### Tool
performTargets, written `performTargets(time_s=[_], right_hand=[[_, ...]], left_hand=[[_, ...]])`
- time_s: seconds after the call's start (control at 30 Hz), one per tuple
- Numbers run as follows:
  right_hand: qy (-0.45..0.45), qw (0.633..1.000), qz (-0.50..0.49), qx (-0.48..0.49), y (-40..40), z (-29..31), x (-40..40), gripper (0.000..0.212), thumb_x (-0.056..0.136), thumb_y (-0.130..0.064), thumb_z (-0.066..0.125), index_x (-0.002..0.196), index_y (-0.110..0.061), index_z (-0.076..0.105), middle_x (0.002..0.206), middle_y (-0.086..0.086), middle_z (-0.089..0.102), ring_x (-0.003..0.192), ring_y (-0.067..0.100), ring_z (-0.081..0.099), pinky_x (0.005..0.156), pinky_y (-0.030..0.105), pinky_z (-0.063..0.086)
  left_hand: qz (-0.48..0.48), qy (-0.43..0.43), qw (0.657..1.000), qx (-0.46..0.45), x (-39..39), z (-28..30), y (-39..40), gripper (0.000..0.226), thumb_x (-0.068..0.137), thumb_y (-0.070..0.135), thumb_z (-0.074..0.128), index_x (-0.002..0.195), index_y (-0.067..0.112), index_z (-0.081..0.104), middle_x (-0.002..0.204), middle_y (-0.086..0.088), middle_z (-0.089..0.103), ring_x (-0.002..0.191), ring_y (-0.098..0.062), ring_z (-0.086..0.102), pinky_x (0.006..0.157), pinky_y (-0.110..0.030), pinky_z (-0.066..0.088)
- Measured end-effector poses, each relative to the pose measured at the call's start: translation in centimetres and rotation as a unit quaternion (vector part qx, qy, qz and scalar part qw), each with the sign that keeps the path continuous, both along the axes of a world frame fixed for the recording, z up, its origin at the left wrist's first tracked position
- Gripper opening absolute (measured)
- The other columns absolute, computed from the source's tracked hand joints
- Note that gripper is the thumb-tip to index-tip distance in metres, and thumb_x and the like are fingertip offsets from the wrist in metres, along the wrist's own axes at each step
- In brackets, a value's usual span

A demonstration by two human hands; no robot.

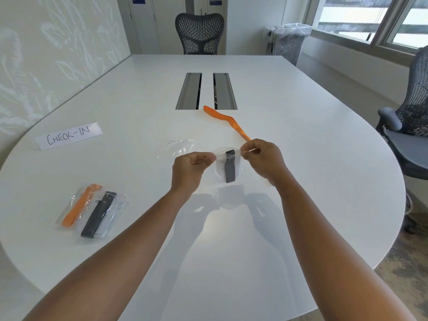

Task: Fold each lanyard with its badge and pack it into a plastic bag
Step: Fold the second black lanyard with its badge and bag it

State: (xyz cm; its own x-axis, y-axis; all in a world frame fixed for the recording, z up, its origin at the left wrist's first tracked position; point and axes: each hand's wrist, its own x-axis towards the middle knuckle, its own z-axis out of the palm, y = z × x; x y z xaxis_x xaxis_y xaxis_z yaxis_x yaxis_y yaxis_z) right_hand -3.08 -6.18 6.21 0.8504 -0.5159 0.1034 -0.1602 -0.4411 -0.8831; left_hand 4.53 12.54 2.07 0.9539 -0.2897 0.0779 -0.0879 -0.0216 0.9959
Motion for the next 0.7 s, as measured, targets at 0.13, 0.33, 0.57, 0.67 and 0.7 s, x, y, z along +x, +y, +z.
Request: performTargets(time_s=[0.13,0.33,0.57,0.67,0.7], right_hand=[[-0.016,1.0,-0.008,-0.013,0.0,-0.7,-0.2,0.004,0.09,-0.01,0.065,0.093,-0.013,0.064,0.092,-0.002,0.068,0.066,0.004,0.057,0.048,0.009,0.041],[-0.029,1.0,0.004,-0.009,0.2,-1.6,-0.2,0.013,0.09,-0.01,0.06,0.098,-0.02,0.055,0.1,0.001,0.068,0.075,0.009,0.058,0.055,0.018,0.045],[-0.03,0.998,0.038,-0.043,0.4,-1.8,-0.2,0.027,0.09,-0.007,0.058,0.087,-0.033,0.052,0.103,0.001,0.064,0.078,0.008,0.058,0.068,0.02,0.043],[-0.007,0.997,0.065,-0.044,-0.1,-1.6,-0.3,0.022,0.09,-0.009,0.06,0.093,-0.031,0.056,0.102,-0.001,0.064,0.084,0.011,0.06,0.066,0.022,0.048],[-0.004,0.997,0.071,-0.042,-0.2,-1.6,-0.4,0.021,0.09,-0.011,0.062,0.095,-0.031,0.056,0.102,-0.002,0.065,0.086,0.013,0.061,0.067,0.025,0.051]], left_hand=[[0.002,-0.045,0.997,0.061,0.0,-0.4,0.3,0.004,0.086,0.028,0.081,0.088,0.031,0.079,0.089,0.015,0.078,0.089,0.002,0.072,0.086,-0.017,0.052],[-0.003,-0.075,0.991,0.108,0.4,-1.0,0.2,0.005,0.09,0.033,0.077,0.092,0.029,0.078,0.091,0.015,0.077,0.088,0.0,0.071,0.089,-0.025,0.056],[0.015,-0.109,0.981,0.162,0.4,-1.0,0.0,0.009,0.092,0.031,0.073,0.087,0.025,0.075,0.089,0.014,0.075,0.087,-0.005,0.068,0.086,-0.03,0.056],[0.013,-0.109,0.98,0.164,0.6,-1.1,0.2,0.008,0.091,0.03,0.073,0.085,0.025,0.075,0.089,0.014,0.075,0.087,-0.006,0.069,0.087,-0.032,0.057],[0.01,-0.108,0.981,0.164,0.7,-1.1,0.2,0.008,0.091,0.031,0.074,0.085,0.026,0.075,0.089,0.014,0.075,0.088,-0.006,0.069,0.087,-0.032,0.057]])
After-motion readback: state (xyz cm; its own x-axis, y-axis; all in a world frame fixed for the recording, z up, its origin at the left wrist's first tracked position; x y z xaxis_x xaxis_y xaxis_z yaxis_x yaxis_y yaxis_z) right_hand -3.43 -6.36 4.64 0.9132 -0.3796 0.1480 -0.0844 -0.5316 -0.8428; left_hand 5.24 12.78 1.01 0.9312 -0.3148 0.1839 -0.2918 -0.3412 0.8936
